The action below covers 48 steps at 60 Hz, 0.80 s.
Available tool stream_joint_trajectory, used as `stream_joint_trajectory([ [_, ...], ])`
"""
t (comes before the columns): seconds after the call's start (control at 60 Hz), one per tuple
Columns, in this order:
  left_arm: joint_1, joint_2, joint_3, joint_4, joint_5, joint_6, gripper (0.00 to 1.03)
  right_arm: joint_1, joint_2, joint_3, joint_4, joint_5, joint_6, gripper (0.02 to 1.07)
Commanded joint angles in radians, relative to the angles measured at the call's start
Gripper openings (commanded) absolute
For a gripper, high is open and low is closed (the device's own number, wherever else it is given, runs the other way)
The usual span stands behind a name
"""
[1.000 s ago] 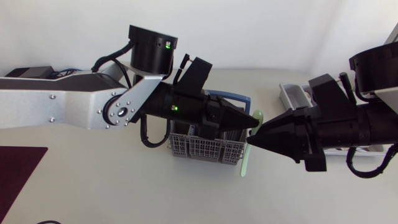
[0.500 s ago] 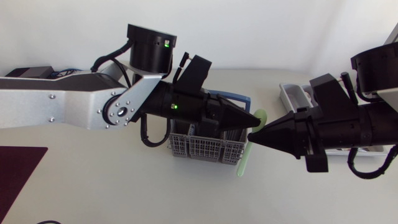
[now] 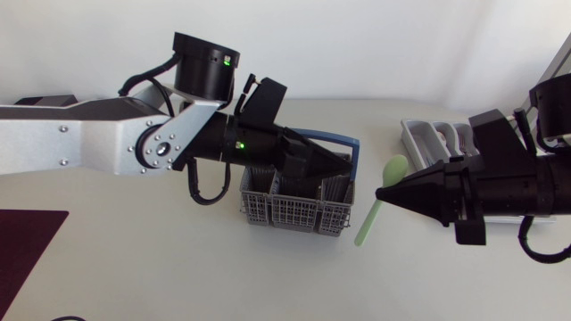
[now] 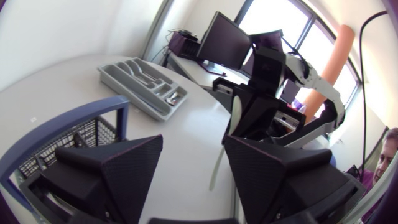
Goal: Sort the cutlery from the basket into the organizer compartments.
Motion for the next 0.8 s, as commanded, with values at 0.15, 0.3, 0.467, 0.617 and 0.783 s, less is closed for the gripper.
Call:
stream_joint_trajectory([
  [0.15,0.018,-0.062,0.057,-0.108,-0.247,0.120,0.81,-0.199,-0.011,-0.026,-0.061,0.068,-0.182,0.07],
  [0.3,0.033,-0.091,0.052,-0.178,-0.374,0.183,0.82,-0.299,-0.052,-0.058,-0.042,0.213,-0.336,0.07],
  [0.467,0.076,-0.125,0.040,-0.238,-0.423,0.214,0.82,-0.470,-0.074,-0.102,0.013,0.272,-0.527,0.07],
  [0.617,0.099,-0.162,0.019,-0.272,-0.474,0.255,0.82,-0.604,-0.029,-0.142,0.137,0.322,-0.675,0.07],
  [0.783,0.119,-0.179,0.000,-0.306,-0.495,0.272,0.82,-0.713,0.092,-0.153,0.289,0.348,-0.788,0.07],
])
